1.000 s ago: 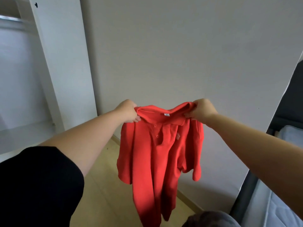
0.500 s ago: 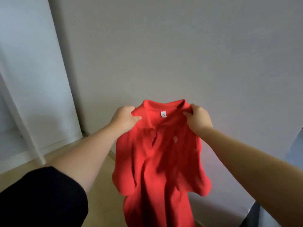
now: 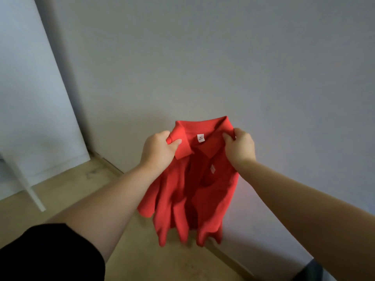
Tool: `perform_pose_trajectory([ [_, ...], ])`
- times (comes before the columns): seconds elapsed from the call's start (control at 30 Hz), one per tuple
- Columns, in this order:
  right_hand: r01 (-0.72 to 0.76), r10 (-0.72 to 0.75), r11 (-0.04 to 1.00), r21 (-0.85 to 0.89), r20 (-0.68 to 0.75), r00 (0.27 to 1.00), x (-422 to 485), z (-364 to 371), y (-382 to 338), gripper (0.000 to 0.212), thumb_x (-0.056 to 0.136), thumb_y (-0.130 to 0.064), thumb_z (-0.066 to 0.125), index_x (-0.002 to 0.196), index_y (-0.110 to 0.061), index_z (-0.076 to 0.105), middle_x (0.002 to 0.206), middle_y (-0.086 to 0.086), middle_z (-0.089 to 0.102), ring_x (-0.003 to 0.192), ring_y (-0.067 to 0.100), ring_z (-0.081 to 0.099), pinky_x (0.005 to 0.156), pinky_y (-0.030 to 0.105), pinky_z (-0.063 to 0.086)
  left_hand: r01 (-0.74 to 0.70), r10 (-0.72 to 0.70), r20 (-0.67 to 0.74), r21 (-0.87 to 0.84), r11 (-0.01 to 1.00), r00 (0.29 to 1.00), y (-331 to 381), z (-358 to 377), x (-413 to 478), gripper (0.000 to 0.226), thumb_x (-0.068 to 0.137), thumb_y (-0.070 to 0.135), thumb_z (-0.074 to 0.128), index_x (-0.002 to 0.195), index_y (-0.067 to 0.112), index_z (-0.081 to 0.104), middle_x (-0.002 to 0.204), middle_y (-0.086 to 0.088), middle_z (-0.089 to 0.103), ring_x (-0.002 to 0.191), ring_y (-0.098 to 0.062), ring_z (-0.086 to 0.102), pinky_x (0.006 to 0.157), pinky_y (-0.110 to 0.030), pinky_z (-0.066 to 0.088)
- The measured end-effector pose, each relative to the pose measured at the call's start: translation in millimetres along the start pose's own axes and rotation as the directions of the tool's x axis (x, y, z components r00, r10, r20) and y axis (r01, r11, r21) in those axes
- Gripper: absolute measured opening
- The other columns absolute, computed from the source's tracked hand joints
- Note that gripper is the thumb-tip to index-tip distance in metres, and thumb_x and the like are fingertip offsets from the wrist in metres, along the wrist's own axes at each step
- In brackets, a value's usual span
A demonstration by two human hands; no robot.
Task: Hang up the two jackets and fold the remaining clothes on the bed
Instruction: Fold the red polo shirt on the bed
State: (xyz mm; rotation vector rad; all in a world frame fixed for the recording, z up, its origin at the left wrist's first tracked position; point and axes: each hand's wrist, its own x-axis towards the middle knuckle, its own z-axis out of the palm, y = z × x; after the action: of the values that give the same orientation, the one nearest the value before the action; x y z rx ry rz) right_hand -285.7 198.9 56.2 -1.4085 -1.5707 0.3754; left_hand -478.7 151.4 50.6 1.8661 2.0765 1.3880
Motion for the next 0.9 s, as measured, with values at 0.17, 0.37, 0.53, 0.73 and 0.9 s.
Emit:
perform_pose_trajectory([
  [0.17, 0.031, -0.028, 0.999, 0.021, -0.120, 0.992, -44.5, -101.4, -21.4, 0.040, 0.091, -0.015, 0.054, 0.057, -0.018, 0.033, 0.055, -0.003, 0.039, 0.061, 0.025, 0.037, 0.052, 0.029, 0.014, -0.076, 0.071, -0.057, -0.103, 0.992, 0.996, 85.0, -36.4, -44.3, 0.032, 0.084, 0.023, 0.066, 0.066, 0.001, 0.052, 0.056, -0.005, 0.044, 0.059, -0.025, 0.042, 0.054, -0.032, 0.017],
  [0.37, 0.105, -0.119, 0.992, -0.068, -0.235, 0.965, -91.0, -246.3, -39.1, 0.034, 0.092, -0.020, 0.051, 0.063, -0.015, 0.036, 0.058, -0.002, 0.041, 0.065, 0.025, 0.042, 0.057, 0.029, 0.019, -0.132, 0.104, -0.124, -0.245, 0.961, 0.987, 210.5, -71.6, -99.6, 0.043, 0.085, 0.022, 0.065, 0.055, 0.015, 0.035, 0.051, 0.001, 0.035, 0.058, -0.022, 0.035, 0.054, -0.033, 0.016],
  [0.53, 0.111, -0.122, 0.992, -0.052, -0.385, 0.915, -128.4, -362.2, -53.0, 0.034, 0.092, -0.019, 0.051, 0.061, -0.013, 0.037, 0.059, -0.002, 0.041, 0.061, 0.021, 0.039, 0.053, 0.030, 0.021, -0.205, 0.174, -0.120, -0.341, 0.917, 0.977, 309.7, -94.3, -136.3, 0.028, 0.084, 0.022, 0.066, 0.067, 0.003, 0.054, 0.051, 0.002, 0.037, 0.057, -0.021, 0.037, 0.051, -0.032, 0.020],
  [0.73, 0.125, -0.132, 0.991, -0.047, -0.516, 0.846, -175.3, -484.7, -68.4, 0.031, 0.092, -0.020, 0.050, 0.064, -0.013, 0.039, 0.063, -0.003, 0.043, 0.063, 0.019, 0.041, 0.058, 0.029, 0.025, -0.295, 0.264, -0.133, -0.476, 0.829, 0.955, 418.1, -117.9, -182.9, 0.029, 0.084, 0.023, 0.066, 0.065, 0.007, 0.051, 0.052, 0.002, 0.035, 0.057, -0.019, 0.035, 0.052, -0.030, 0.024],
  [0.9, 0.119, -0.123, 0.992, -0.049, -0.629, 0.767, -213.1, -558.2, -73.0, 0.036, 0.092, -0.021, 0.051, 0.060, -0.018, 0.033, 0.061, -0.005, 0.041, 0.055, 0.008, 0.035, 0.050, 0.029, 0.023, -0.296, 0.302, -0.104, -0.638, 0.711, 0.948, 491.8, -123.8, -228.3, 0.032, 0.083, 0.020, 0.066, 0.063, 0.012, 0.043, 0.059, -0.001, 0.031, 0.059, -0.017, 0.030, 0.054, -0.029, 0.022],
])
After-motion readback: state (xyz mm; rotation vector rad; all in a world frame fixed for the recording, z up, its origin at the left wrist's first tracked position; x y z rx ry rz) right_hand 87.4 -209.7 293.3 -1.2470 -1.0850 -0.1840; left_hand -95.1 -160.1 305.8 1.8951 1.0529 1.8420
